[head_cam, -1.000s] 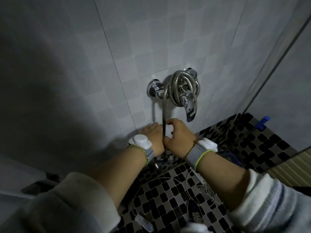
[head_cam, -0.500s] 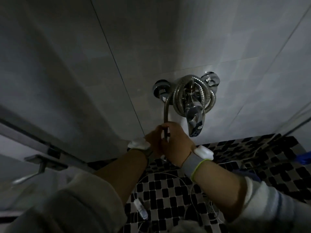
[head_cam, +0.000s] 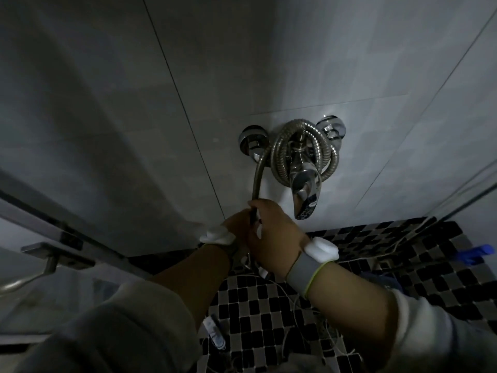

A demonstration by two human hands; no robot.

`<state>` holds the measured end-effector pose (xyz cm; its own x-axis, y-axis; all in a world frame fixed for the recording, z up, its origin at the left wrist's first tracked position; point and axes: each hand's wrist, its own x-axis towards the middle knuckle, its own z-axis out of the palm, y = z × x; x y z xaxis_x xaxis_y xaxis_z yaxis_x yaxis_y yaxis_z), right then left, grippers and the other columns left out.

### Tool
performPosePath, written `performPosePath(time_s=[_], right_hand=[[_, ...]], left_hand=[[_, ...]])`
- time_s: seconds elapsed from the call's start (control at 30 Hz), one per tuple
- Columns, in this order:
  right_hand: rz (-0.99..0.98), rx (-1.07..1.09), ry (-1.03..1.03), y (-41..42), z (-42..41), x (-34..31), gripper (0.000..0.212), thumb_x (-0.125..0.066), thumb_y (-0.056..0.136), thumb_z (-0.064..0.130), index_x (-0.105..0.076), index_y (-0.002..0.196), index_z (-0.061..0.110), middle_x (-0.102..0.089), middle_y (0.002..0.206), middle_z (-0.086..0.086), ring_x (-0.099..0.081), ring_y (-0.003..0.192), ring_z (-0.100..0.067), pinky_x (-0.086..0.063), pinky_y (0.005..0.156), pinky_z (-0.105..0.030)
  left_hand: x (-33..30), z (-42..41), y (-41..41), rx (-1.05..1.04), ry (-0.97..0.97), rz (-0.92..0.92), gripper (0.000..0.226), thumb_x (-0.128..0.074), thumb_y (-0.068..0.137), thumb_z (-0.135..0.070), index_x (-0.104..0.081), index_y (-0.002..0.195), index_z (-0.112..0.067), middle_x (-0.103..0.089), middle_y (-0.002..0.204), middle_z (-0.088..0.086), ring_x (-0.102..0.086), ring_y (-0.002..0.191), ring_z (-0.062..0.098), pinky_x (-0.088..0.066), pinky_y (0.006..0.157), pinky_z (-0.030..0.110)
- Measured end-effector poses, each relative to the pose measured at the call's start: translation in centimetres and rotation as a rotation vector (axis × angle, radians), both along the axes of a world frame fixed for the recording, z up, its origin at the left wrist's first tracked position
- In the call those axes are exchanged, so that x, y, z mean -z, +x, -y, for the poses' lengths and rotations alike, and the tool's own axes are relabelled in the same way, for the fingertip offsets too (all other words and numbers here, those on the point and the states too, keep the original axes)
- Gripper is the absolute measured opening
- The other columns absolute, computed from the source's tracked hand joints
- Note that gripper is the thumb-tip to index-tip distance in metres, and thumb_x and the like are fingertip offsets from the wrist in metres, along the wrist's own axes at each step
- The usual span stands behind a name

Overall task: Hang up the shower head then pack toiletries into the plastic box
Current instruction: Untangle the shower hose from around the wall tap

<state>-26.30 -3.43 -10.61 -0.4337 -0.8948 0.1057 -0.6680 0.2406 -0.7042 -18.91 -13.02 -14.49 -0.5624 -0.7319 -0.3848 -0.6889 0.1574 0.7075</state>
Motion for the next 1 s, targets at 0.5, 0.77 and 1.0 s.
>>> performPosePath(time_s=[0.5,0.77,1.0], right_hand=[[-0.93,-0.016,-0.121,-2.9,3.1,-11.8,0.039,-0.044,0.084,0.023,-0.066,0.117,0.025,-0.065,0.118,0.002,-0.048,0.127,-0.028,-0.023,0.105,-0.038],[-0.981,-0.021,0.008,-5.4,3.7,-15.7,0.022,-0.054,0.084,0.03,-0.063,0.104,0.028,-0.058,0.101,0.002,-0.052,0.096,-0.03,-0.042,0.067,-0.034],[-0.858,0.04,-0.142,-5.8,2.3,-16.8,0.017,-0.061,0.087,0.029,-0.067,0.103,0.034,-0.061,0.1,0.007,-0.051,0.093,-0.024,-0.047,0.06,-0.032]], left_hand=[[-2.7,0.4,3.7,0.16,-0.372,-0.028,0.019,-0.042,0.102,-0.039,-0.056,0.102,-0.025,-0.067,0.097,0.001,-0.06,0.084,0.017,-0.05,0.076,0.032],[-6.1,1.4,4.0,0.148,-0.408,-0.136,0.021,-0.044,0.098,-0.047,-0.051,0.088,-0.031,-0.063,0.076,-0.003,-0.061,0.068,0.018,-0.051,0.064,0.036],[-6.1,1.1,4.0,0.153,-0.35,-0.101,0.034,-0.051,0.097,-0.047,-0.047,0.08,-0.018,-0.053,0.07,0.001,-0.051,0.061,0.02,-0.039,0.058,0.032]])
